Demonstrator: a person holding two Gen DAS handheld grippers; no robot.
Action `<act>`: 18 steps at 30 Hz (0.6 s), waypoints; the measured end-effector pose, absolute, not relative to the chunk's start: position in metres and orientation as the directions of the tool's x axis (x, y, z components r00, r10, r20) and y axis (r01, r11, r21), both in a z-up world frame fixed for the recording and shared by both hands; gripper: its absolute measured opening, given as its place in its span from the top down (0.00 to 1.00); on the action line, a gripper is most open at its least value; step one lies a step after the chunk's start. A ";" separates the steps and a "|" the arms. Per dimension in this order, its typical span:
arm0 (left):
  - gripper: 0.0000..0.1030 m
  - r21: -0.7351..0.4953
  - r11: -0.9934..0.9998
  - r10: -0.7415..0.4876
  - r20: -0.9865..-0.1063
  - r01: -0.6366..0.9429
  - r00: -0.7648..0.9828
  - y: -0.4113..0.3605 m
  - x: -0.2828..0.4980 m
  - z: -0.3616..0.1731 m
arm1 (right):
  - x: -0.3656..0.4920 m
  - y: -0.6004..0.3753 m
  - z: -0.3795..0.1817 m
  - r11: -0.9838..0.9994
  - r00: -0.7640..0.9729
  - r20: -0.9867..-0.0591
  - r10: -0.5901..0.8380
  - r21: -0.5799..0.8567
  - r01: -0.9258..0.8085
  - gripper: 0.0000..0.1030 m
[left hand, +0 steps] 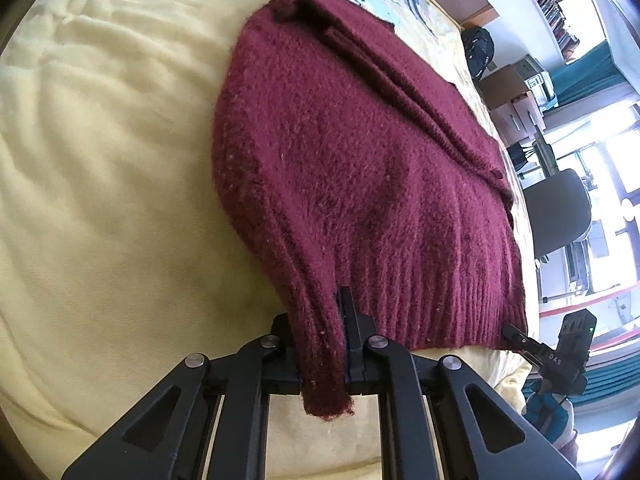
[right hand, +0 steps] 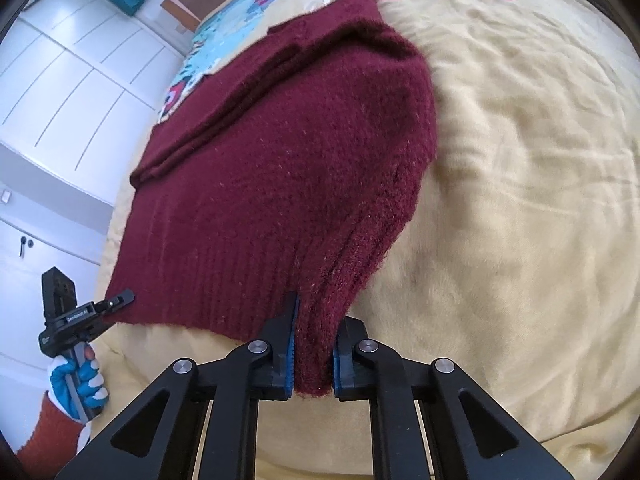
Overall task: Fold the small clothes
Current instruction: 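Lift the hem with both grippers, fold it toward the collar, open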
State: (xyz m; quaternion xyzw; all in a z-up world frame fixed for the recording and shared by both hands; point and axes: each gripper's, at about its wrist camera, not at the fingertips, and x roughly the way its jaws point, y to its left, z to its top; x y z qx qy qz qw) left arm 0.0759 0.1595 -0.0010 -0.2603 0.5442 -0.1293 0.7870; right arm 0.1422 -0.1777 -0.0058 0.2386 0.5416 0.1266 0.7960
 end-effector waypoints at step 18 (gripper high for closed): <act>0.91 -0.553 0.832 -0.496 -0.717 0.034 0.490 0.156 0.109 0.071 | 0.173 -0.199 0.067 0.853 0.541 -0.712 0.448 0.521 -0.020 0.90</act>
